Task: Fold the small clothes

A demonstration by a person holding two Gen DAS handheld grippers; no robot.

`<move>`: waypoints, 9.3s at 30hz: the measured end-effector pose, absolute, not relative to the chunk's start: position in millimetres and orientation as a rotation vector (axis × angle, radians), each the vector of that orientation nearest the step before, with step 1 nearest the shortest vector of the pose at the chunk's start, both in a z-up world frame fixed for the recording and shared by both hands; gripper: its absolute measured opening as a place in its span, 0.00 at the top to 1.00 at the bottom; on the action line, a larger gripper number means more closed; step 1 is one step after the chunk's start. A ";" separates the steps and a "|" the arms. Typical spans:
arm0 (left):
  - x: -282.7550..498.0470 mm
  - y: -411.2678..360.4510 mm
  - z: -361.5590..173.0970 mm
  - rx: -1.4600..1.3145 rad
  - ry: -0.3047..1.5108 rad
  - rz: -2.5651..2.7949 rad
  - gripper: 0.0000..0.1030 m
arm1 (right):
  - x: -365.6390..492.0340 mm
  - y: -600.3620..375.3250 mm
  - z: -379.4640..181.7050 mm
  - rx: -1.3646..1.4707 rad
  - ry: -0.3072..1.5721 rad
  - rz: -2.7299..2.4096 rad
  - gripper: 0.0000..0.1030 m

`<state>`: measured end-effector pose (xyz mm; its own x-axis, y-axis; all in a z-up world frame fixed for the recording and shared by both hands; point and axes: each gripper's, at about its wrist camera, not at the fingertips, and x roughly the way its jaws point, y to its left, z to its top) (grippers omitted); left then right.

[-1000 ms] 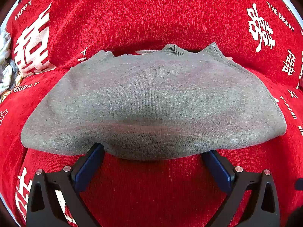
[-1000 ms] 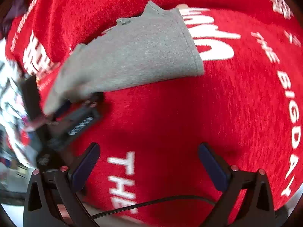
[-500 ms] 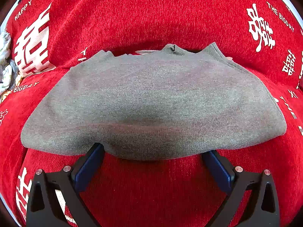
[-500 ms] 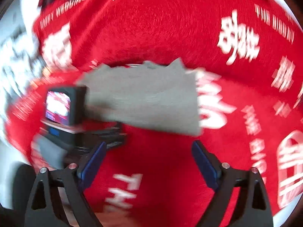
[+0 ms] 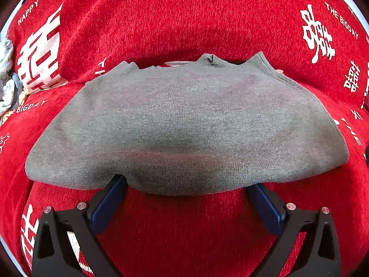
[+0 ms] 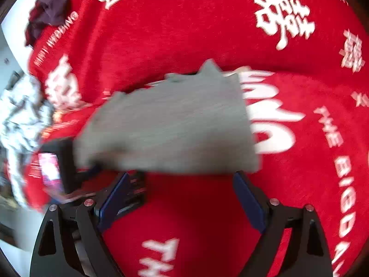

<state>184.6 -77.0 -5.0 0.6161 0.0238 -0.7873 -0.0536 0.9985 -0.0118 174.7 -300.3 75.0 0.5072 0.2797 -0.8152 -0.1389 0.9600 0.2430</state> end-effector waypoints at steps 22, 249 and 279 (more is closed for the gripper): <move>143.5 32.1 71.7 -0.136 0.996 -0.080 0.00 | 227.0 -358.8 55.8 0.294 1.106 0.247 0.09; 311.1 -103.4 53.0 0.062 1.214 -0.108 0.00 | 317.3 -280.4 52.5 0.068 1.159 0.570 0.10; 293.0 -80.0 85.1 -0.206 1.294 -0.297 0.63 | 283.0 -289.4 77.8 0.199 1.111 0.570 0.61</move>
<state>293.0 -80.0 85.1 0.2433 -0.3299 -0.9121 0.1009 0.9439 -0.3145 283.0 -289.4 77.8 0.3191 0.5268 -0.7878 -0.3333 0.8405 0.4271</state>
